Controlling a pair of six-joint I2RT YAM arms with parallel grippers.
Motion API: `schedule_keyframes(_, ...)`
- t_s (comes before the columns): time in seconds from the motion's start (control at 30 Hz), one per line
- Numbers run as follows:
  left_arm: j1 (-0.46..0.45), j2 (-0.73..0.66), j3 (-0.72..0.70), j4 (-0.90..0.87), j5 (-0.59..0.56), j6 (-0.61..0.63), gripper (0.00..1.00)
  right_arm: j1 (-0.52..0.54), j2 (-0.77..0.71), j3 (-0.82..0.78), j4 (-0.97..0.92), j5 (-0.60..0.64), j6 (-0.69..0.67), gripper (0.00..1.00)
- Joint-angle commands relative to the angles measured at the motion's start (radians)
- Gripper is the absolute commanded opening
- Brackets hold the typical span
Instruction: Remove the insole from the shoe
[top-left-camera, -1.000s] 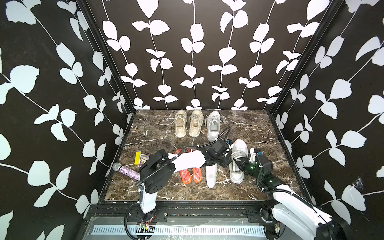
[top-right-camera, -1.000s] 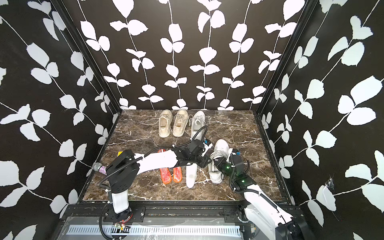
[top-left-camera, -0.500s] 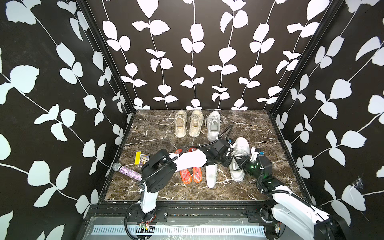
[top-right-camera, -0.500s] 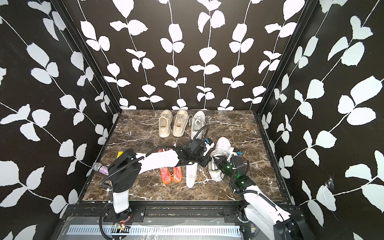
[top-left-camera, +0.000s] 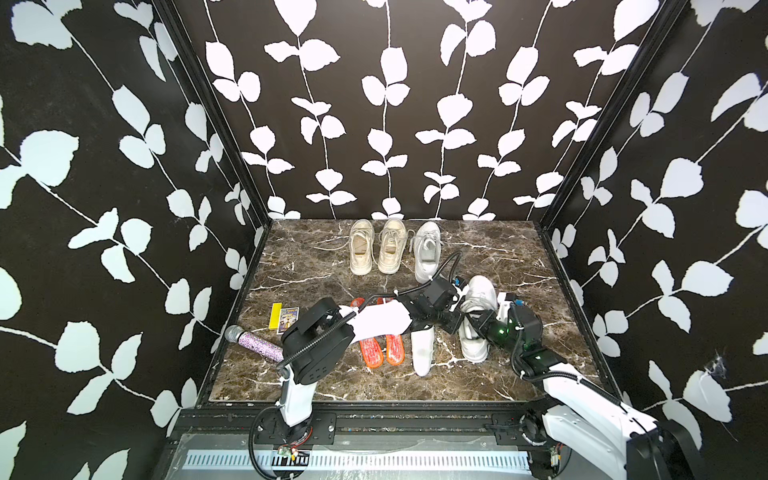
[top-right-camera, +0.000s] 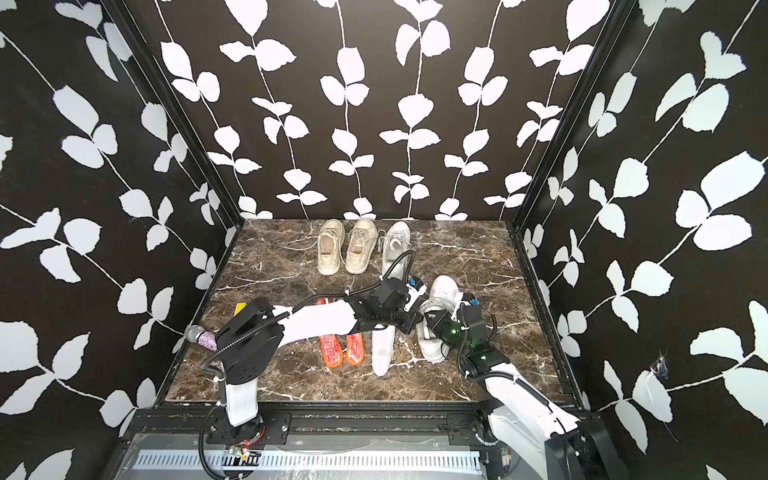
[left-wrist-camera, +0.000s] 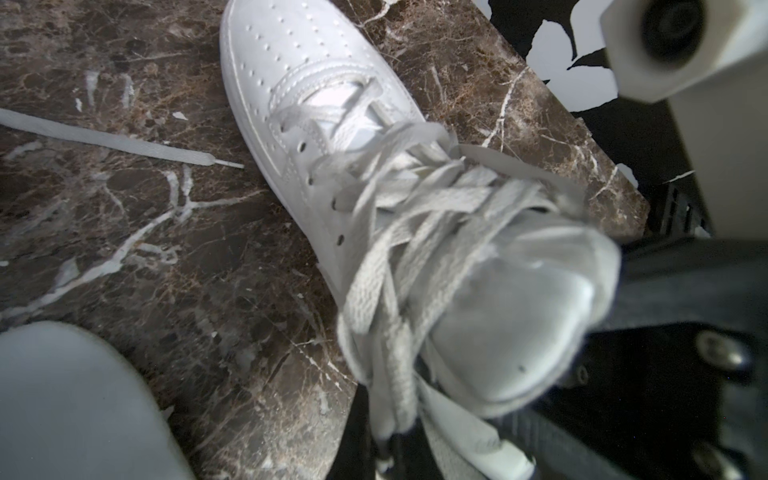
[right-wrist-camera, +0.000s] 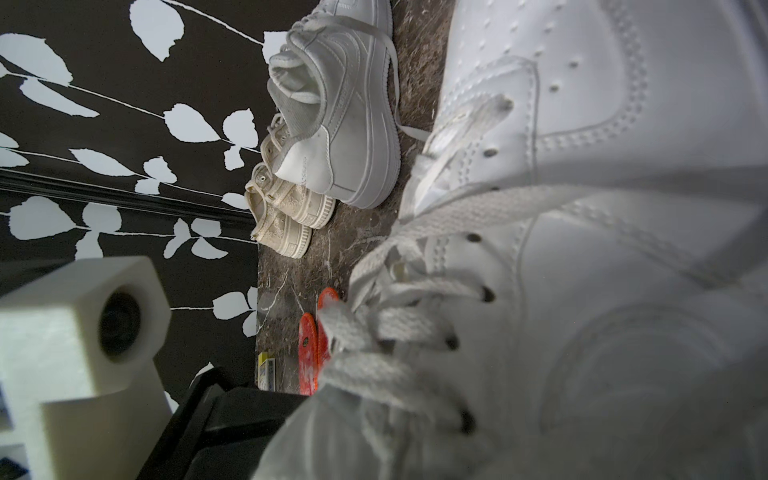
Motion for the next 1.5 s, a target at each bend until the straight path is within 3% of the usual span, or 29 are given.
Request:
schedule_keyframes(0.0,0.005,0.009,-0.041,-0.062,0.013,-0.006,0.0,0.005,0.014,0.031,0.127,-0.061,0.015,0.15)
schedule_keyframes(0.13,0.005,0.005,-0.046,-0.059,0.01,-0.006,0.0,0.005,0.012,0.062,0.069,-0.085,-0.018,0.17)
schedule_keyframes(0.43,0.005,-0.005,-0.055,-0.059,-0.008,-0.001,0.0,0.006,-0.021,0.131,-0.323,-0.02,-0.175,0.2)
schedule_keyframes(0.87,0.005,-0.013,-0.057,-0.056,-0.006,-0.001,0.0,0.036,0.11,0.148,-0.252,-0.045,-0.177,0.28)
schedule_keyframes(1.33,0.005,-0.028,-0.063,-0.048,-0.011,0.006,0.0,0.052,0.161,0.165,-0.32,0.048,-0.195,0.0)
schedule_keyframes(1.47,0.005,-0.028,-0.062,-0.057,-0.023,0.008,0.0,0.053,0.119,0.174,-0.312,0.028,-0.18,0.0)
